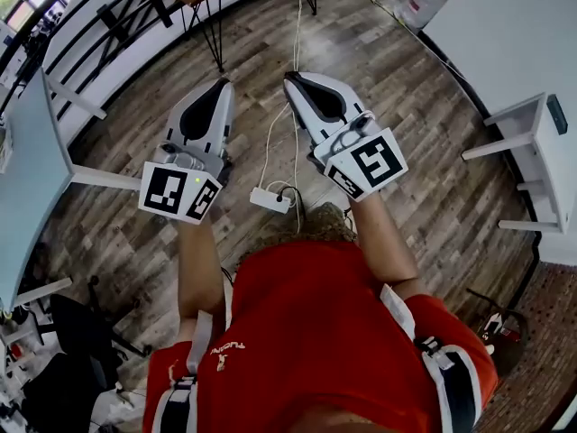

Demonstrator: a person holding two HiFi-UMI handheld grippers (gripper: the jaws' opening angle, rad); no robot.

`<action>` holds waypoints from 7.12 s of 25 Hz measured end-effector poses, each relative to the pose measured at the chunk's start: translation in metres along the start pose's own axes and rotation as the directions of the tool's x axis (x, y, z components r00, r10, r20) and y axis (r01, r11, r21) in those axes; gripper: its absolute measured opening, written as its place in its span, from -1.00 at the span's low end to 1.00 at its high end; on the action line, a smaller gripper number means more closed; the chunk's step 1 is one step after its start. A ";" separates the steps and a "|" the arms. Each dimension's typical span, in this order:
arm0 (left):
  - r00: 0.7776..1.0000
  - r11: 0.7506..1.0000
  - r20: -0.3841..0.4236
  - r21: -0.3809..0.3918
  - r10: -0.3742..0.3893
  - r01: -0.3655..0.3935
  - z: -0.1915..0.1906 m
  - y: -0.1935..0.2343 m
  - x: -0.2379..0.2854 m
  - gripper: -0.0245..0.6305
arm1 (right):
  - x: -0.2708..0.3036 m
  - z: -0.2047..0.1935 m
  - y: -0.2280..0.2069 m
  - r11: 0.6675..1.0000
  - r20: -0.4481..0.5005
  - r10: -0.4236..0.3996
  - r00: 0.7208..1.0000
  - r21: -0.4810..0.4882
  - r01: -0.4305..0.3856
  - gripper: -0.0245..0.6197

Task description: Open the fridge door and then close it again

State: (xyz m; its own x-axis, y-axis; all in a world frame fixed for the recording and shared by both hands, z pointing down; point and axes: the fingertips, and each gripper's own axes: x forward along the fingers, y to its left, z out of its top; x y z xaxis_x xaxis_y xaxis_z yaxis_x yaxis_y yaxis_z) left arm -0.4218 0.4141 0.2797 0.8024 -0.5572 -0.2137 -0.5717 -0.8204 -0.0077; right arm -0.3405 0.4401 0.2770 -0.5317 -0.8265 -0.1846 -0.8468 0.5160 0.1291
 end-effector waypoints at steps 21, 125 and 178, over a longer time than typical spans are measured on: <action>1.000 0.999 0.001 0.031 0.031 -0.031 -0.031 0.097 0.155 -0.90 | 0.104 -0.036 -0.165 0.998 0.047 0.041 0.998 -0.054 -0.039 -0.84; 0.967 0.976 -0.135 0.040 0.218 -0.214 -0.175 0.523 0.660 -0.48 | 0.459 -0.188 -0.604 0.988 -0.046 0.141 0.989 0.077 -0.138 -0.84; 0.993 0.999 -0.112 0.027 -0.021 0.024 -0.182 0.212 0.716 -0.70 | 0.240 -0.172 -0.670 1.000 -0.081 0.019 0.997 -0.014 -0.020 -0.83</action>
State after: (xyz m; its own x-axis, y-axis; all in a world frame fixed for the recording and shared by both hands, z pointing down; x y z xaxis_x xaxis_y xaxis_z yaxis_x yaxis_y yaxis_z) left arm 0.0629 -0.1821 0.3023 0.8285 -0.5505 -0.1024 -0.5563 -0.8300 -0.0390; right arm 0.1012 -0.1429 0.3134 -0.5447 -0.8323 -0.1026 -0.8359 0.5290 0.1461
